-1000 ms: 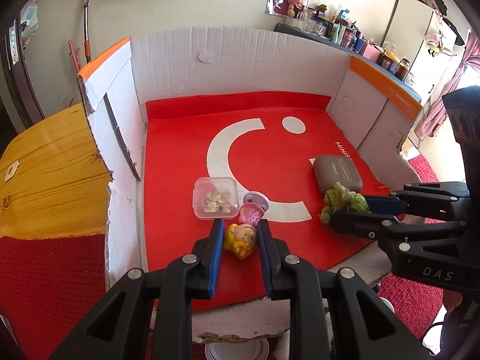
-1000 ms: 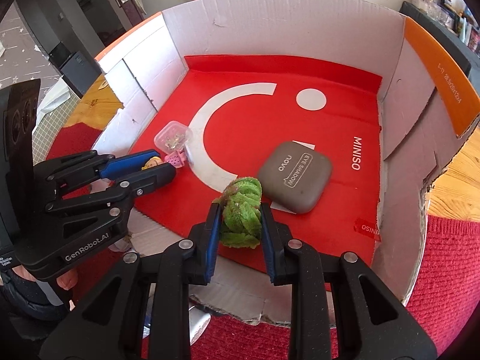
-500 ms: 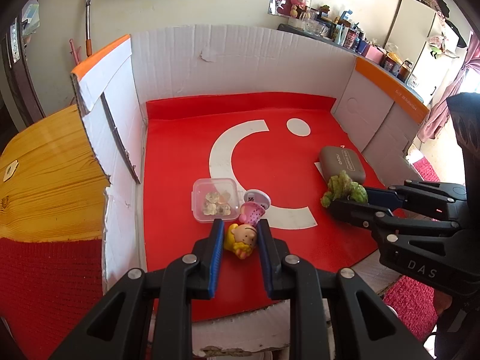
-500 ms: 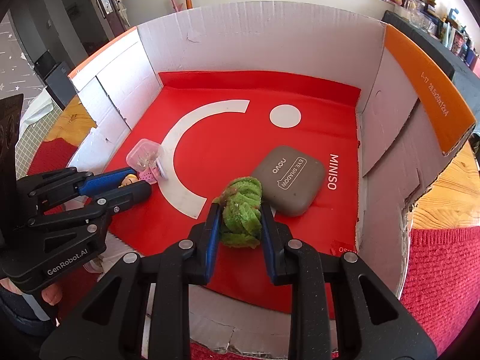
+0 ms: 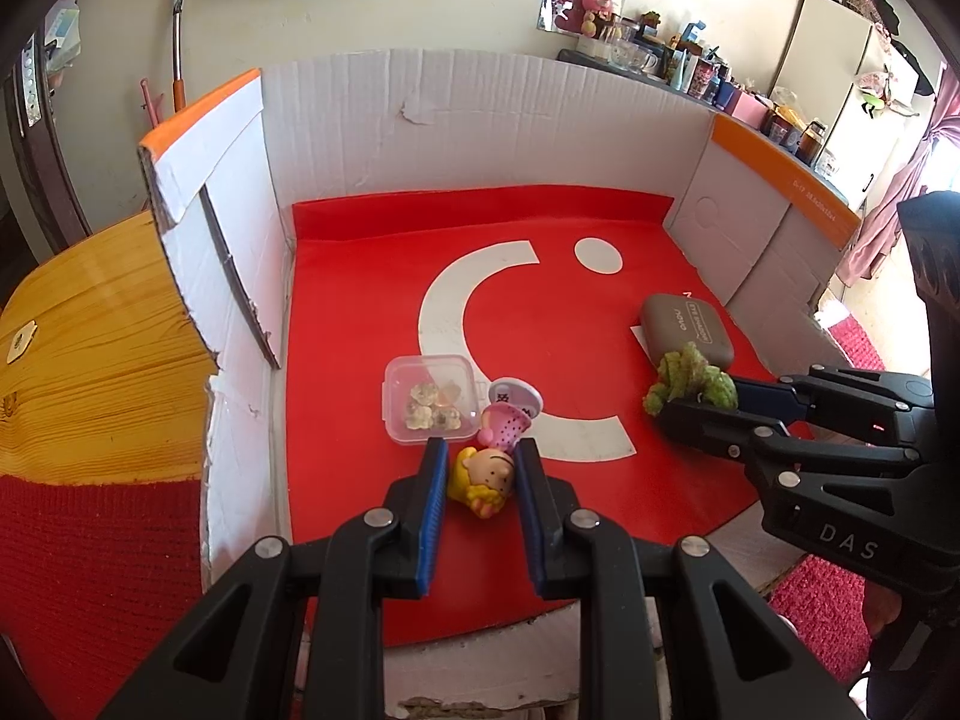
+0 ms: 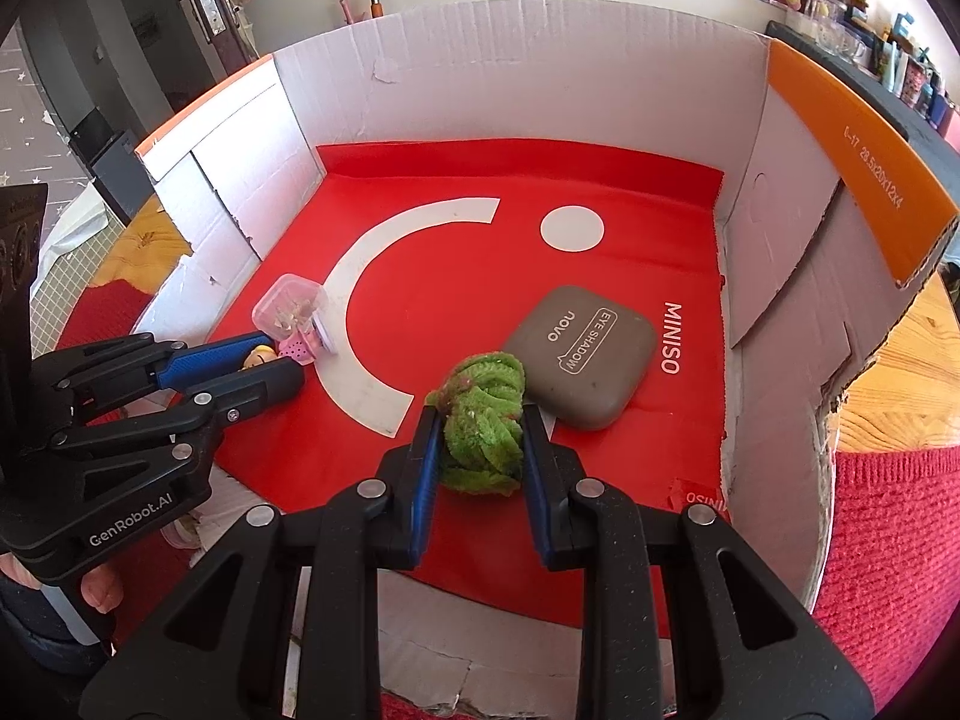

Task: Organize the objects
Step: 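Lower both items onto the red sheet and open both tools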

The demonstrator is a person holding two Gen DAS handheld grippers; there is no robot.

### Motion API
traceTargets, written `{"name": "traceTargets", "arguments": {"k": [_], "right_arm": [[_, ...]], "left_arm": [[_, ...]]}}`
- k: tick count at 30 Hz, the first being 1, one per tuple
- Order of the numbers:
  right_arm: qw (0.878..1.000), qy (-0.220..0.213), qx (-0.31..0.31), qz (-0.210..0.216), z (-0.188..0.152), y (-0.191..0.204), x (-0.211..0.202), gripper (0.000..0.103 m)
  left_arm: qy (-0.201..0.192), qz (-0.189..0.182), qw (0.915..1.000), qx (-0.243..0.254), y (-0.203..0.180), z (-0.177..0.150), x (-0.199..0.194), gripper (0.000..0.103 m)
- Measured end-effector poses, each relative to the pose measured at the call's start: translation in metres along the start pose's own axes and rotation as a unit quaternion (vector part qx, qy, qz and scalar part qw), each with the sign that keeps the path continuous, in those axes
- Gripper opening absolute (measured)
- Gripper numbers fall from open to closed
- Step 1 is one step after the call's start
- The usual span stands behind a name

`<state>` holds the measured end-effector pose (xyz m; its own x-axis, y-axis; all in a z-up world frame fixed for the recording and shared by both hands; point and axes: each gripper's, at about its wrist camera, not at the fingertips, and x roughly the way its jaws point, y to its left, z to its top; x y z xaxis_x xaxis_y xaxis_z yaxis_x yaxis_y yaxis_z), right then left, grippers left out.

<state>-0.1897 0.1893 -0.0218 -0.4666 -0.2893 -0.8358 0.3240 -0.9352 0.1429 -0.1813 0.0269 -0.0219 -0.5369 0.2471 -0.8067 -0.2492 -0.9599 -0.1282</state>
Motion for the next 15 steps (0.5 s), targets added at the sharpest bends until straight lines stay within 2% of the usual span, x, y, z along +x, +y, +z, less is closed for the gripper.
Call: {"name": "traceTargets", "arguments": {"k": [12,14,15], "right_arm": [[1.0,-0.005,-0.002,-0.001,-0.0032,0.0058,0.0001,0.026],[1.0,-0.006,-0.004,-0.003,-0.0043,0.0057,-0.0019,0.029],[1.0,-0.007,-0.004,-0.004,-0.0044,0.0066,-0.0023,0.034]], "left_arm": [[-0.002,0.004,1.0,0.0,-0.0001,0.0014,0.0008,0.025],[-0.005,0.004,1.0,0.0,-0.0007,0.0013,-0.0006,0.029],[-0.006,0.004,1.0,0.001,-0.0012,0.0011,-0.0016,0.032]]}}
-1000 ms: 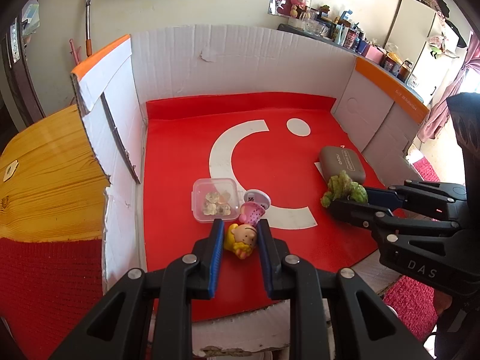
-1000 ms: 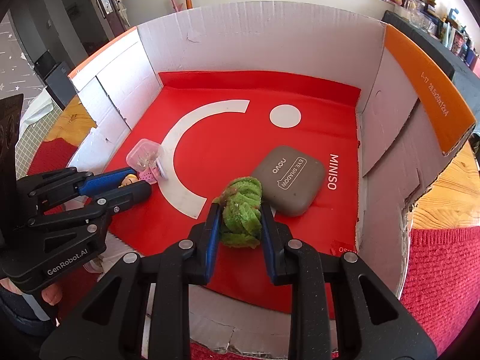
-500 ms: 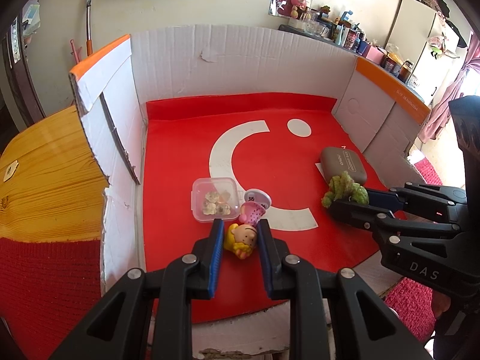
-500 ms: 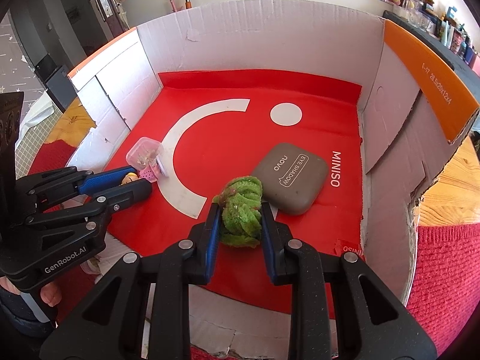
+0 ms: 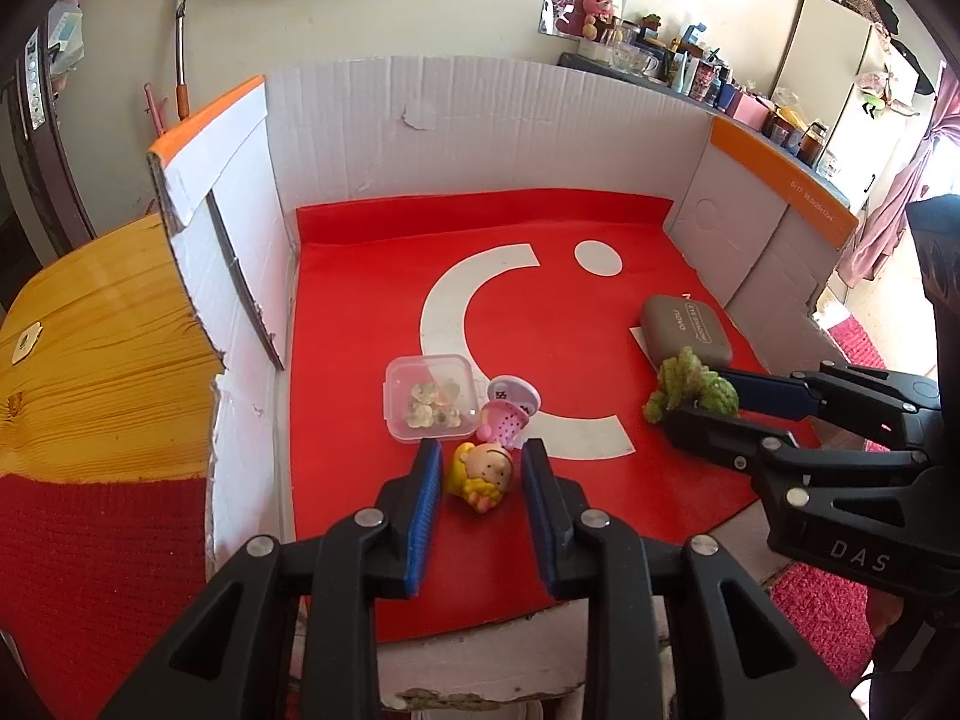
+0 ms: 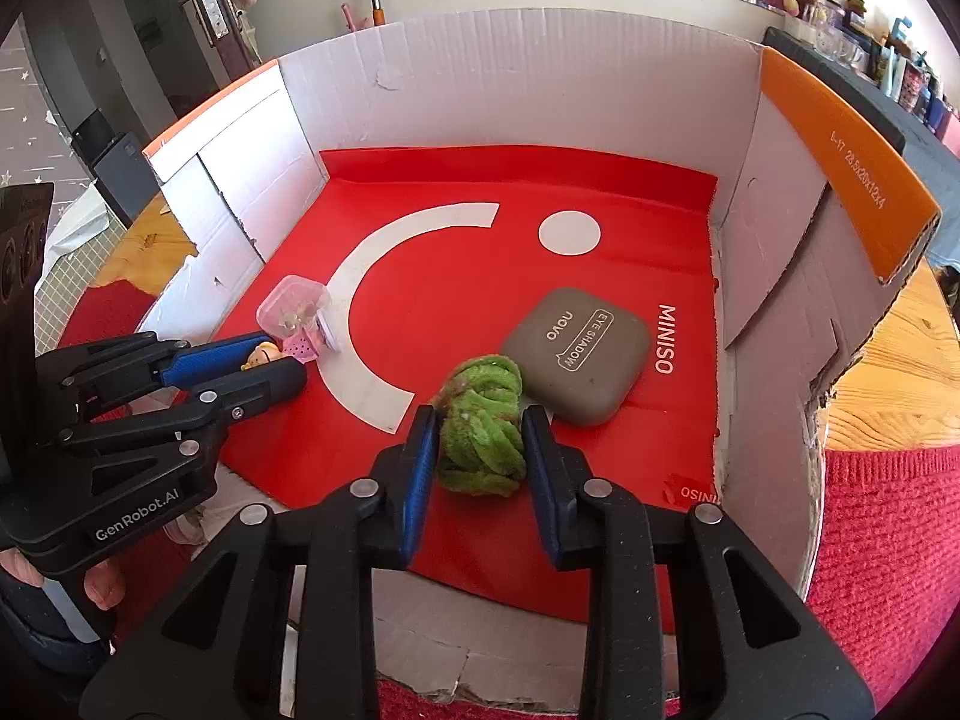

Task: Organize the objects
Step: 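Lower both items onto the red sheet and open both tools, then lift both open tools out of the box back over the item pile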

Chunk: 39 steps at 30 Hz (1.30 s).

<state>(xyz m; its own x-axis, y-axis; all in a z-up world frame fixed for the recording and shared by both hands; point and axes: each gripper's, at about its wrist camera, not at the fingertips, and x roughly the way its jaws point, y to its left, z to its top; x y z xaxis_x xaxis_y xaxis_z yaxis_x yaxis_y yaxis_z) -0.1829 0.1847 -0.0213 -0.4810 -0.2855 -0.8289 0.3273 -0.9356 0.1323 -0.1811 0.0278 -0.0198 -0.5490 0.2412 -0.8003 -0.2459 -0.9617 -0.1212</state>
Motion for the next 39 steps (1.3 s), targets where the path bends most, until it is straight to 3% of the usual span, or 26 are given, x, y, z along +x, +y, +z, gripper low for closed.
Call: {"name": "traceTargets", "arguments": {"k": [1,3,10,15,20,30,39], "right_arm": [[1.0,-0.001,0.0,0.001,0.0,0.001,0.0,0.048],[1.0,-0.006,0.0,0.002,-0.001,0.001,-0.004,0.054],[1.0,-0.013,0.001,0.003,-0.003,0.002,-0.011,0.054],[1.0,-0.021,-0.001,0.005,-0.007,0.004,-0.021,0.054],[1.0,-0.031,-0.004,0.001,-0.011,0.006,-0.035,0.054],[0.999,-0.048,-0.004,0.001,-0.02,0.014,-0.051,0.066],[0.998,-0.059,-0.001,-0.006,-0.031,0.019,-0.065,0.071]], "left_arm": [[-0.002,0.001,1.0,0.001,-0.001,0.0,-0.001,0.034],[-0.006,0.003,1.0,0.002,-0.002,-0.001,-0.004,0.037],[-0.016,0.007,0.9998,0.001,-0.003,-0.003,-0.014,0.039],[-0.027,0.012,0.9995,0.006,-0.007,-0.007,-0.025,0.053],[-0.04,0.012,0.9991,0.006,-0.007,-0.011,-0.038,0.057],[-0.059,0.02,0.9981,0.004,-0.008,-0.021,-0.059,0.071],[-0.067,0.026,0.9974,0.002,-0.008,-0.031,-0.07,0.079]]}}
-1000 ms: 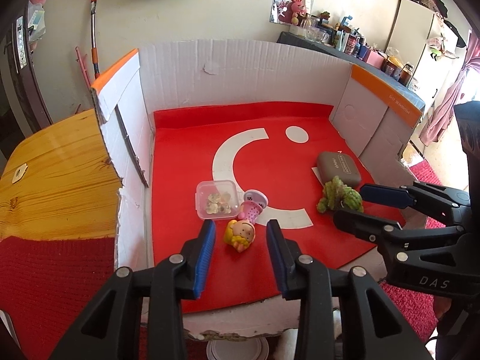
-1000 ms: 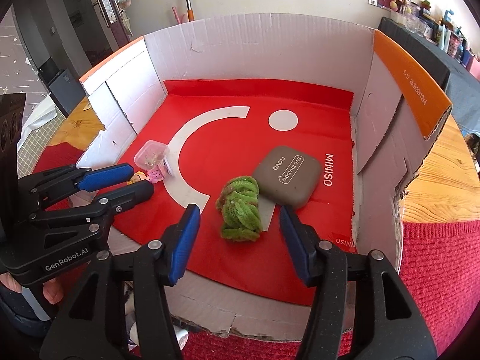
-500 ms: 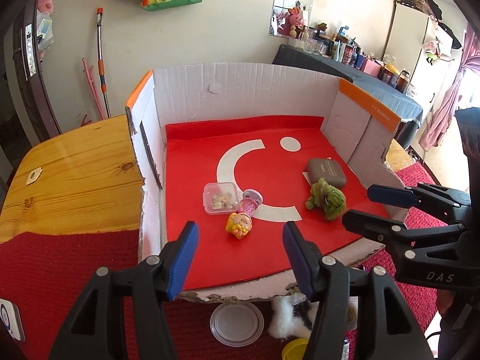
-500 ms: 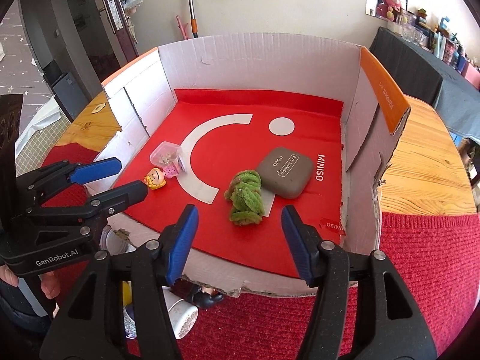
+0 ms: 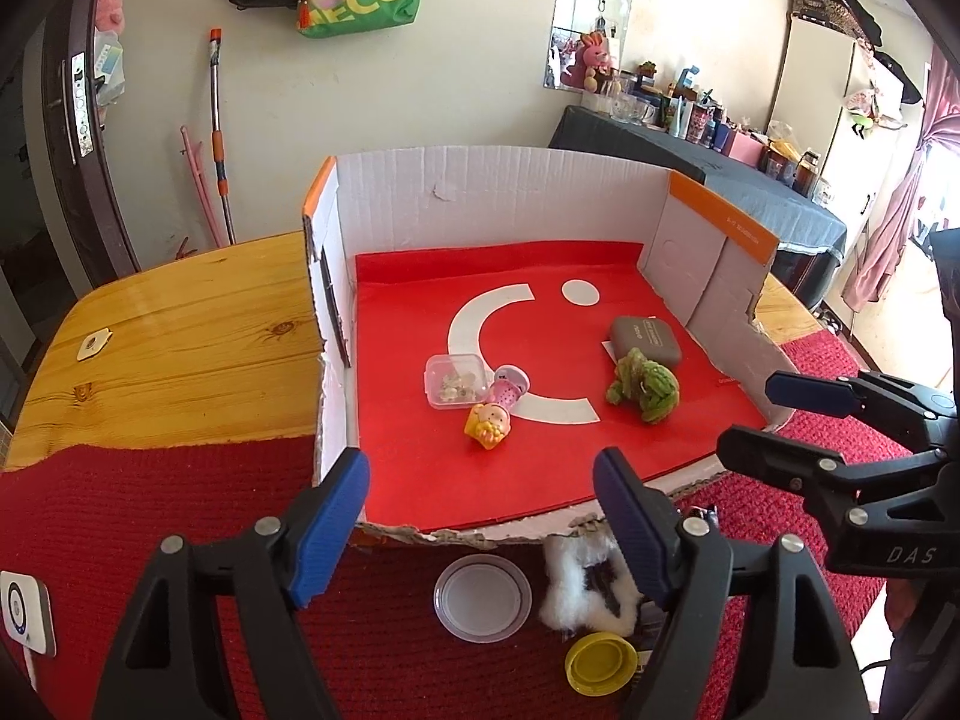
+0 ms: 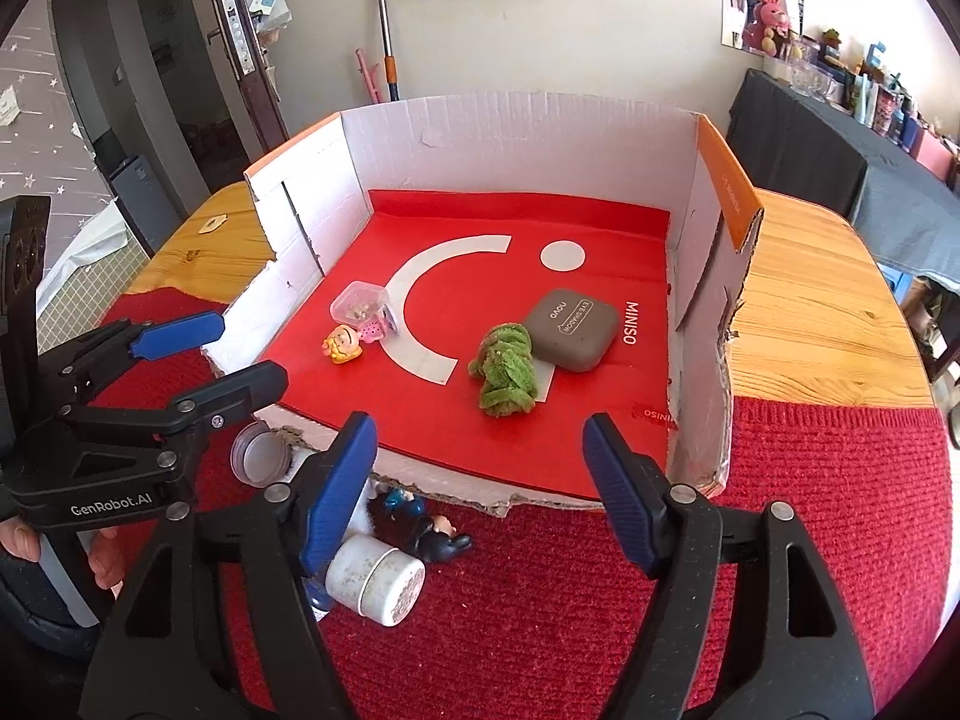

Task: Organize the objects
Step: 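Lift both open tools out of the box back over the item pile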

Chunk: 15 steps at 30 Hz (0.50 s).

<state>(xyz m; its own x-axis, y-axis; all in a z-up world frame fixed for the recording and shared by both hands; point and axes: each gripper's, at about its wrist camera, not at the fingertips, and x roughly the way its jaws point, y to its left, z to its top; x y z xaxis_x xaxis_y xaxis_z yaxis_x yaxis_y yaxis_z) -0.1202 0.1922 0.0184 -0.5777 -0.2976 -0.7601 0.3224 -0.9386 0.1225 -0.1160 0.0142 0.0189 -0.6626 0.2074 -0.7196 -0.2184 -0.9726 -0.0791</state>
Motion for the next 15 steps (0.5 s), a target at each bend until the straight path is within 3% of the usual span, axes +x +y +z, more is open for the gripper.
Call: {"name": "traceTargets", "arguments": {"k": [15], "right_arm": [[1.0,-0.005,0.002,-0.007,-0.015,0.01,-0.014,0.08]], "left_arm": [[-0.001,0.007,1.0,-0.001,0.002,-0.016,-0.011,0.084]]}}
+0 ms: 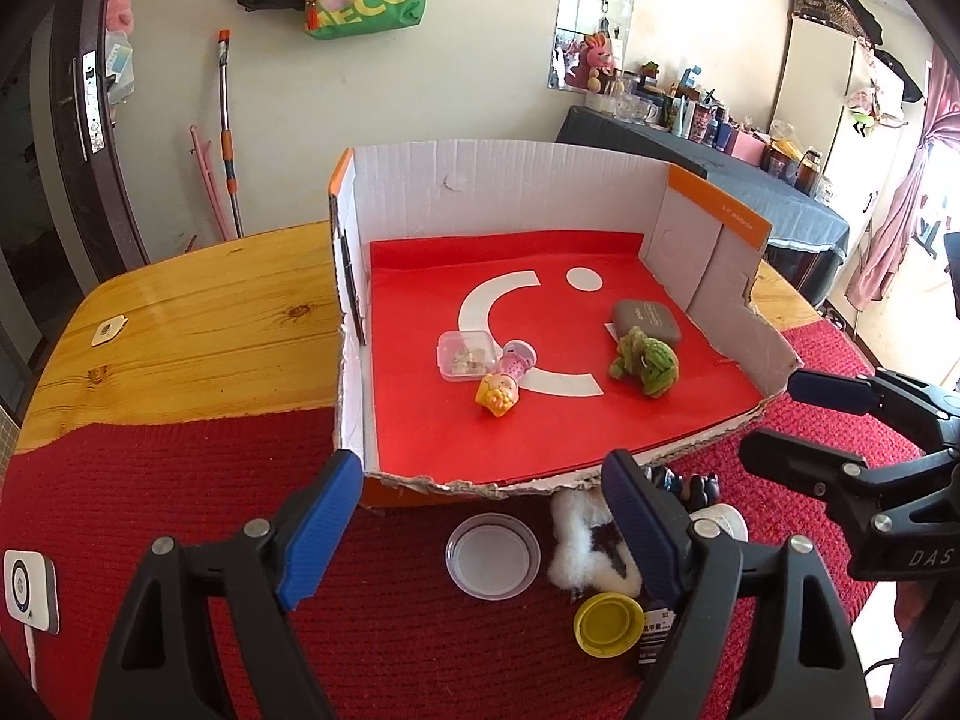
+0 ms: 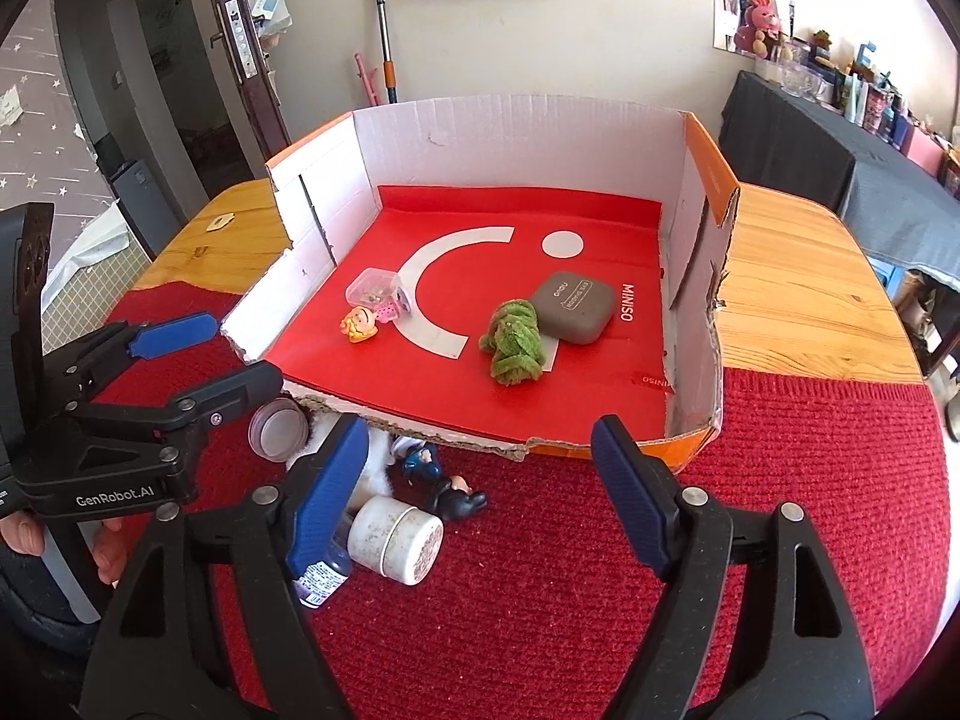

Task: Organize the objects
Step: 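Lift both open tools out of the box back over the item pile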

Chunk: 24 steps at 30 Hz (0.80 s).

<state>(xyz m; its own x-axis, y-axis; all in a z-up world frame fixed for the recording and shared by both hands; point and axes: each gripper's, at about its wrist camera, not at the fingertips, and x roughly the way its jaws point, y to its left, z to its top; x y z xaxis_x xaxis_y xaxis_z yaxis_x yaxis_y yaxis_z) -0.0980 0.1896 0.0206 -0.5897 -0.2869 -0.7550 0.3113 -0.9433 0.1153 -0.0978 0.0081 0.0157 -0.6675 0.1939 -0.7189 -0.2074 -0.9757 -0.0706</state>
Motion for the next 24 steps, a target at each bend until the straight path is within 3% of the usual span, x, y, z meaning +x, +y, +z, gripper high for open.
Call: {"name": "traceTargets", "arguments": {"k": [10,24], "right_arm": [[1.0,0.002,0.004,-0.005,-0.01,0.005,-0.003,0.081],[1.0,0.008,0.007,0.003,-0.027,0.012,-0.003,0.081]], "left_arm": [[-0.002,0.005,1.0,0.0,0.0,-0.011,-0.005,0.092],[0.004,0.009,0.9999,-0.006,0.006,-0.026,-0.009,0.092]]}}
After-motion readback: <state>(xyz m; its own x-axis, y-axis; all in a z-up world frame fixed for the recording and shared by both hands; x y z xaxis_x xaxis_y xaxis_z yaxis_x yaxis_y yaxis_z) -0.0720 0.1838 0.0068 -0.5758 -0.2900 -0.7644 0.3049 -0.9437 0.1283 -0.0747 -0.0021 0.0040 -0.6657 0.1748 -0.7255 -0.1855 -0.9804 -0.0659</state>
